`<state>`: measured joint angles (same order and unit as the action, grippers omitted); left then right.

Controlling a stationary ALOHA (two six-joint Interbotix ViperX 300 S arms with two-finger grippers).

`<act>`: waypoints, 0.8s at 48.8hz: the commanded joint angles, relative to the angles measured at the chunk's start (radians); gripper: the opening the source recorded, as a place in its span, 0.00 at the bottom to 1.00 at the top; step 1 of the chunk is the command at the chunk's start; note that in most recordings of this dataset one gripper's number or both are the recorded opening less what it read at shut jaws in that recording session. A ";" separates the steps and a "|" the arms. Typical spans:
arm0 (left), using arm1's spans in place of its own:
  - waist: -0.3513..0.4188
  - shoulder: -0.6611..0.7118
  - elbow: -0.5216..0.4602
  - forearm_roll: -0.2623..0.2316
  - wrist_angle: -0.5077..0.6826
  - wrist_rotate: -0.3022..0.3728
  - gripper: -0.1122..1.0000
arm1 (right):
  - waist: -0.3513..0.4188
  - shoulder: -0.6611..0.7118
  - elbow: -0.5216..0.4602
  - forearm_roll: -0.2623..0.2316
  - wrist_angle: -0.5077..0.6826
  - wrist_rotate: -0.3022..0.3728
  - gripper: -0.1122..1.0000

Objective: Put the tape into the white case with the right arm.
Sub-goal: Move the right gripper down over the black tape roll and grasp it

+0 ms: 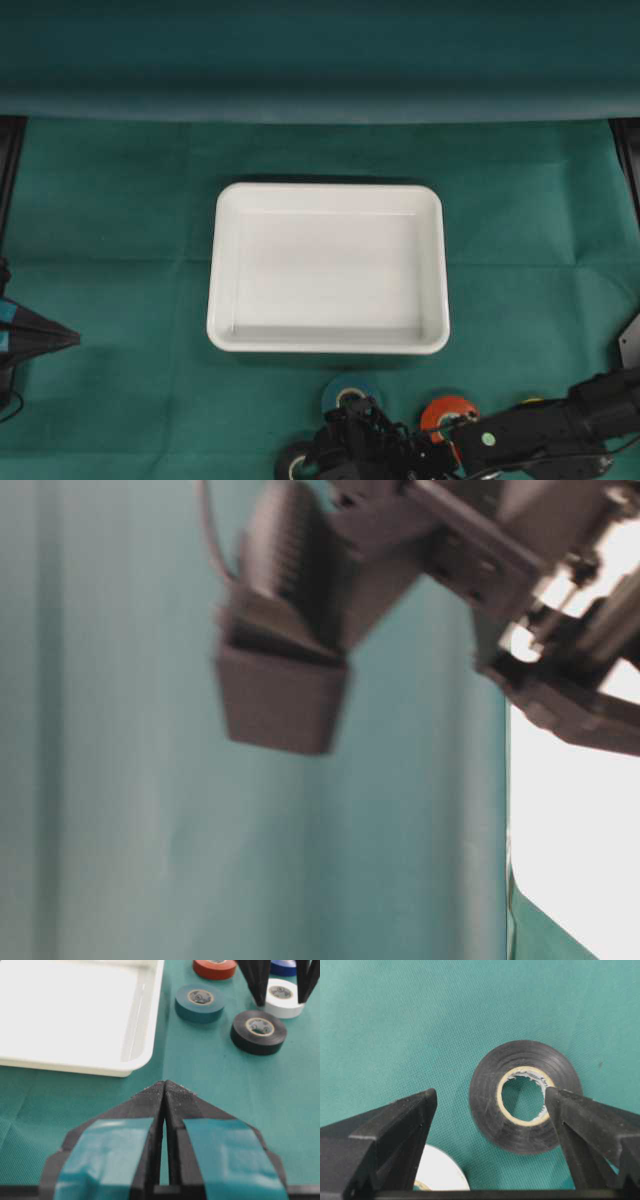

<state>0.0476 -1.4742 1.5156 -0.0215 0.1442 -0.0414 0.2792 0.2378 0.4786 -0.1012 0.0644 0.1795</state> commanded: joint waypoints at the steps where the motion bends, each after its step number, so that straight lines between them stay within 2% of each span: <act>1: 0.002 0.009 -0.012 -0.002 -0.014 0.000 0.10 | 0.008 0.011 -0.043 0.000 -0.003 0.002 0.85; 33: 0.002 0.008 -0.012 -0.002 -0.014 0.000 0.10 | 0.020 0.083 -0.069 -0.006 0.011 0.031 0.84; 37: 0.000 0.008 -0.014 -0.002 -0.014 0.000 0.10 | 0.018 0.083 -0.075 -0.011 0.011 0.032 0.81; 39: 0.000 0.008 -0.012 -0.002 -0.014 0.000 0.10 | 0.017 0.083 -0.078 -0.011 0.011 0.032 0.75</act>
<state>0.0476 -1.4757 1.5171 -0.0215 0.1411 -0.0414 0.2976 0.3390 0.4264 -0.1089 0.0782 0.2086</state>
